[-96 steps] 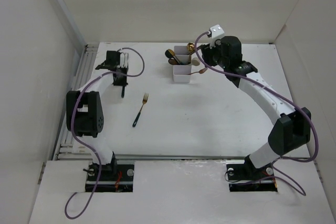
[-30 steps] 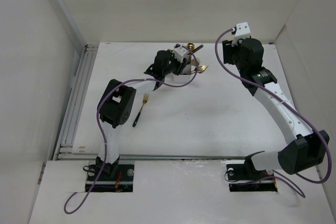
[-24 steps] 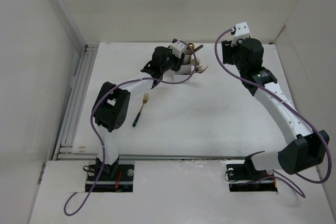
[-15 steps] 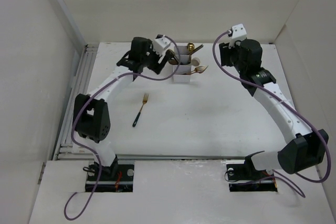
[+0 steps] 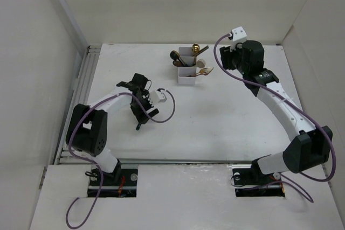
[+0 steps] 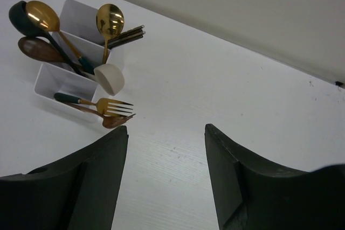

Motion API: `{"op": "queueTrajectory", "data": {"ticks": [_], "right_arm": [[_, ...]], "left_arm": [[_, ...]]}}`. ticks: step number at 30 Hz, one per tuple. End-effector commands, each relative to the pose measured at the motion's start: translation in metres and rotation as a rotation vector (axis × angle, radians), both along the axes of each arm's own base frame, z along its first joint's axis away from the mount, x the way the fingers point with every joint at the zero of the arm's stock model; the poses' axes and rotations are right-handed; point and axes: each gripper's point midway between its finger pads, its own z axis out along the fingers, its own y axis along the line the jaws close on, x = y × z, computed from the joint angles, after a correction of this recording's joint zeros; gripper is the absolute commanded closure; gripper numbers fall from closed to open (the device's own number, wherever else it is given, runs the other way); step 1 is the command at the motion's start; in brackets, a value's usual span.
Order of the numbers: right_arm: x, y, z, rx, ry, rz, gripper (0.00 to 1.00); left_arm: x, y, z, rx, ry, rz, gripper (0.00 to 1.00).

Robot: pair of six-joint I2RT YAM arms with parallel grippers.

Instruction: Sort the eating utensils into containers

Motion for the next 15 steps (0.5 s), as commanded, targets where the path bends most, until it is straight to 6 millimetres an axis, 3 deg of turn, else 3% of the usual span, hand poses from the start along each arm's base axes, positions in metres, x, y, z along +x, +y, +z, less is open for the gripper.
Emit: {"op": "queueTrajectory", "data": {"ticks": [1, 8, 15], "right_arm": [[-0.004, 0.005, 0.023, 0.027, -0.066, 0.03, 0.35], [-0.006, 0.004, 0.022, 0.027, -0.066, 0.03, 0.35], [-0.007, -0.002, 0.022, 0.019, -0.068, 0.001, 0.35]], "left_arm": [[-0.001, 0.003, 0.001, 0.002, -0.016, 0.013, 0.26], [0.016, 0.002, -0.024, 0.032, 0.018, 0.19, 0.35], [0.001, 0.01, -0.04, 0.089, 0.07, 0.196, 0.59]]}}
